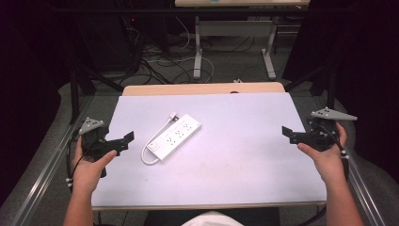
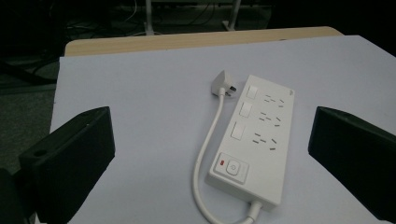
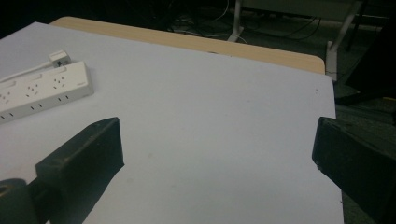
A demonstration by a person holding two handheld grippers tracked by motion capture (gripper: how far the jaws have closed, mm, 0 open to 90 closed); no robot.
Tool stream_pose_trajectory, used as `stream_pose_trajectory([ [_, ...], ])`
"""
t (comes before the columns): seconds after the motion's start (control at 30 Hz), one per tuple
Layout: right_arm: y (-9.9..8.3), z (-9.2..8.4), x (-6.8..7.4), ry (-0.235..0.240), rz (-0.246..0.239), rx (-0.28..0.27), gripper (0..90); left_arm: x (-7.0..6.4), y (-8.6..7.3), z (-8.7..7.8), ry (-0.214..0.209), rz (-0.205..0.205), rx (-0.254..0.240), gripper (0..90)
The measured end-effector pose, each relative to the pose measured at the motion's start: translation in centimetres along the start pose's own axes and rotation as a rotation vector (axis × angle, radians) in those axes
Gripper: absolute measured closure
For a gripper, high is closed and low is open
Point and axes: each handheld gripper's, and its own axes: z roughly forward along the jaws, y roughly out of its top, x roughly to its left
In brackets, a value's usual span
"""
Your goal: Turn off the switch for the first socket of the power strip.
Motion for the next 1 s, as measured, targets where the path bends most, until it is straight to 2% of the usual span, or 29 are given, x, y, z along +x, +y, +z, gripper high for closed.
stream_pose_trajectory([
  [0.17, -0.5, 0.6, 0.5, 0.004, -0.017, 0.026, 1.4, 0.1, -0.4, 0.1, -0.008, -0.009, -0.001, 0.9],
  [0.33, -0.7, 0.9, 1.0, -0.001, -0.027, 0.017, 1.4, 0.0, -0.5, 0.2, -0.013, -0.013, -0.008, 3.0],
  [0.43, -0.8, 0.9, 1.4, 0.012, -0.028, 0.016, 1.4, -0.3, -0.6, 0.1, -0.017, -0.016, -0.023, 4.3],
  [0.57, -0.9, 1.0, 1.7, 0.016, -0.041, 0.007, 1.4, -0.5, -0.5, 0.0, -0.015, -0.012, -0.037, 5.3],
  [0.77, -1.1, 1.4, 2.5, 0.024, -0.069, 0.017, 1.5, -0.8, -0.5, -0.1, -0.017, 0.006, -0.029, 10.1],
  [0.87, -1.1, 1.4, 2.7, 0.028, -0.066, 0.022, 1.6, -0.9, -0.6, -0.1, -0.016, 0.006, -0.025, 16.3],
  [0.93, -1.0, 1.5, 2.8, 0.028, -0.068, 0.004, 1.6, -1.0, -0.7, 0.0, -0.017, 0.010, -0.021, 16.4],
  [1.0, -1.0, 1.4, 2.9, 0.033, -0.067, 0.008, 1.6, -1.1, -0.7, 0.0, -0.018, 0.016, -0.019, 17.0],
])
